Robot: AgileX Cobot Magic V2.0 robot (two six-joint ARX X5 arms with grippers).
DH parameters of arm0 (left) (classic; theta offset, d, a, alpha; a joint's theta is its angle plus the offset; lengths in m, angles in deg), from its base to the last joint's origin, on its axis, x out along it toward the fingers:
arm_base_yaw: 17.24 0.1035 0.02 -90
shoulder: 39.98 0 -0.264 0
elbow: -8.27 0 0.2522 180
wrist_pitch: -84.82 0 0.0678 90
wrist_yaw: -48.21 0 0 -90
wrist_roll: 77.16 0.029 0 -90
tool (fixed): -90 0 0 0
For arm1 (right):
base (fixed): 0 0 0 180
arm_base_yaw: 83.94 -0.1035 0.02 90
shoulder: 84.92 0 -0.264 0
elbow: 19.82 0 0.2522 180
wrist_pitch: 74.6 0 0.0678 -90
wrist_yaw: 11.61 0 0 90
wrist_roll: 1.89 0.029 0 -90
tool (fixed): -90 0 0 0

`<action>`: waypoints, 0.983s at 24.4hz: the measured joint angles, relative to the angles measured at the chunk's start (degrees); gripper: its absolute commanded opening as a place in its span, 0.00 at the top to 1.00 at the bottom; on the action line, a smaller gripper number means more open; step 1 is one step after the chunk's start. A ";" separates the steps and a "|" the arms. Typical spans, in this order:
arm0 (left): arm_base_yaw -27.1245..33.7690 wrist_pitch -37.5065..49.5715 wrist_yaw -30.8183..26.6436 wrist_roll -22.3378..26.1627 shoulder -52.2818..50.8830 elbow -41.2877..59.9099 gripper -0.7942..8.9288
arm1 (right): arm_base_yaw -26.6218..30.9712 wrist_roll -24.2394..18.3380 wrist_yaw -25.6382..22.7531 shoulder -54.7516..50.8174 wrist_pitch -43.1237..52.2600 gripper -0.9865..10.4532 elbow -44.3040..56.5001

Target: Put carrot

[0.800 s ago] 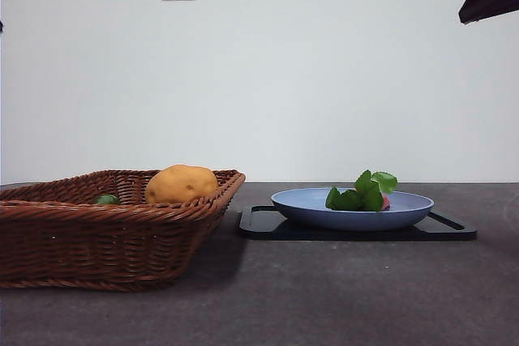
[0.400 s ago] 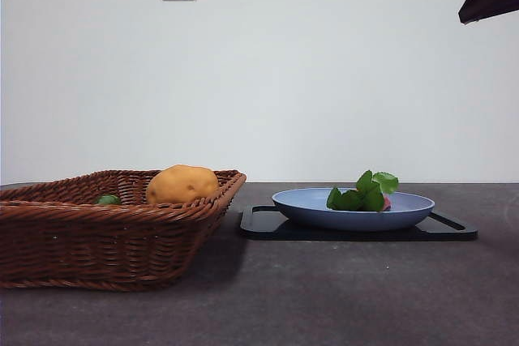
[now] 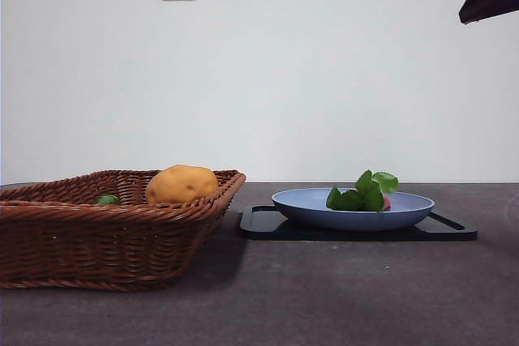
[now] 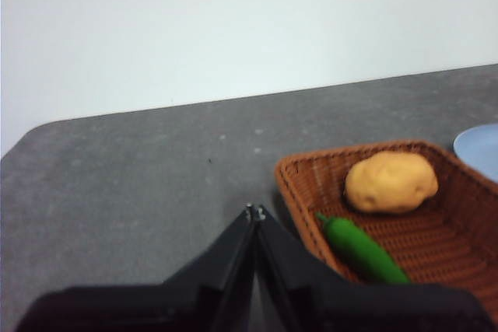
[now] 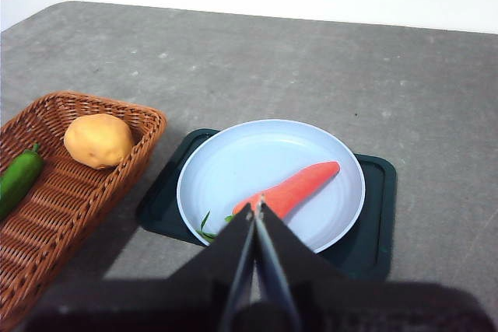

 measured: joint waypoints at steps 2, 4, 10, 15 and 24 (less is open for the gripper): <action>0.04 0.48 -0.04 -0.17 -1.75 2.60 0.91 | 0.00 0.00 -0.02 0.00 0.00 0.91 0.00; 0.04 0.11 -1.25 -0.94 -3.15 4.26 0.91 | 0.00 0.00 0.00 0.00 0.02 0.91 0.00; 0.04 -1.33 -9.53 -4.31 -4.24 5.88 0.91 | 0.00 0.00 0.00 0.00 0.00 0.91 0.00; 0.04 -4.72 -13.20 -4.52 -4.24 5.88 0.91 | 0.00 0.00 0.00 0.00 0.02 0.91 0.00; 0.04 -5.03 -13.16 -3.56 -4.24 5.88 0.91 | 0.00 0.00 0.00 0.00 0.02 0.91 0.00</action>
